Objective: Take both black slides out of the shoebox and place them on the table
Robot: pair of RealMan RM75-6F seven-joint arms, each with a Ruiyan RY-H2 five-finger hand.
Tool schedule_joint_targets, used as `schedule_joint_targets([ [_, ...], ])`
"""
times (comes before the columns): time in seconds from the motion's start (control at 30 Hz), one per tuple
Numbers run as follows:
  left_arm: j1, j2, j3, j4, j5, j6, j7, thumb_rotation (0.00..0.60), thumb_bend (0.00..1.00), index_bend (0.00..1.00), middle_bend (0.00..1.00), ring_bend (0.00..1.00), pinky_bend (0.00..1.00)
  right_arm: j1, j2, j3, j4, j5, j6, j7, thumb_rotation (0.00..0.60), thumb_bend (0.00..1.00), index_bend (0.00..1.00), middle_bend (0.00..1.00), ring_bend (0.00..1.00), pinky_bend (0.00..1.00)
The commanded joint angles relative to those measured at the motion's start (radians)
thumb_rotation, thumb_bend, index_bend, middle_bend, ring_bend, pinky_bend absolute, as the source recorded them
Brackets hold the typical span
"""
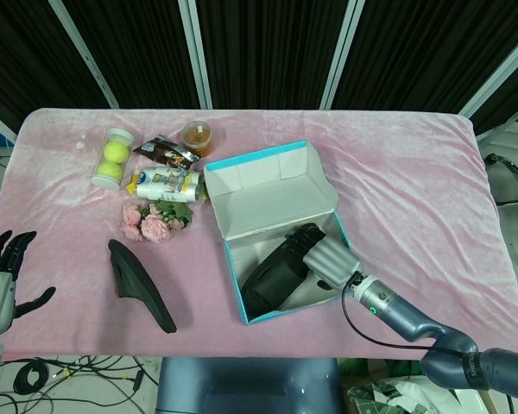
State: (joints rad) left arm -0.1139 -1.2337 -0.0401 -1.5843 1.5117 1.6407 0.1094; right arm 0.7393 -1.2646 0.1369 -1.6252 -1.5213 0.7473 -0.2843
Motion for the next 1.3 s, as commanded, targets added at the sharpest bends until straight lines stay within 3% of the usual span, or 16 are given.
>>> schedule_joint_targets([
  [0.03, 0.004, -0.002, -0.002, 0.006, -0.002, -0.002, -0.006, 0.600, 0.00, 0.12, 0.16, 0.07, 0.14, 0.017, -0.010, -0.007, 0.011, 0.024, -0.022, -0.026, 0.600, 0.06, 0.18, 0.09, 0.00, 0.16],
  [0.43, 0.018, -0.011, -0.009, 0.034, -0.013, -0.024, -0.045, 0.600, 0.00, 0.12, 0.15, 0.07, 0.14, 0.070, -0.039, -0.019, 0.021, 0.147, -0.084, -0.110, 0.600, 0.06, 0.17, 0.06, 0.00, 0.16],
  [0.83, 0.021, -0.026, -0.014, 0.060, -0.017, -0.048, -0.071, 0.600, 0.00, 0.12, 0.15, 0.07, 0.14, 0.092, -0.008, -0.037, -0.025, 0.248, -0.084, -0.167, 0.600, 0.06, 0.03, 0.04, 0.00, 0.16],
  [1.3, 0.023, -0.039, -0.022, 0.085, -0.020, -0.064, -0.095, 0.600, 0.00, 0.12, 0.15, 0.07, 0.14, 0.160, -0.050, -0.053, -0.045, 0.365, -0.089, -0.262, 0.600, 0.06, 0.00, 0.02, 0.00, 0.16],
])
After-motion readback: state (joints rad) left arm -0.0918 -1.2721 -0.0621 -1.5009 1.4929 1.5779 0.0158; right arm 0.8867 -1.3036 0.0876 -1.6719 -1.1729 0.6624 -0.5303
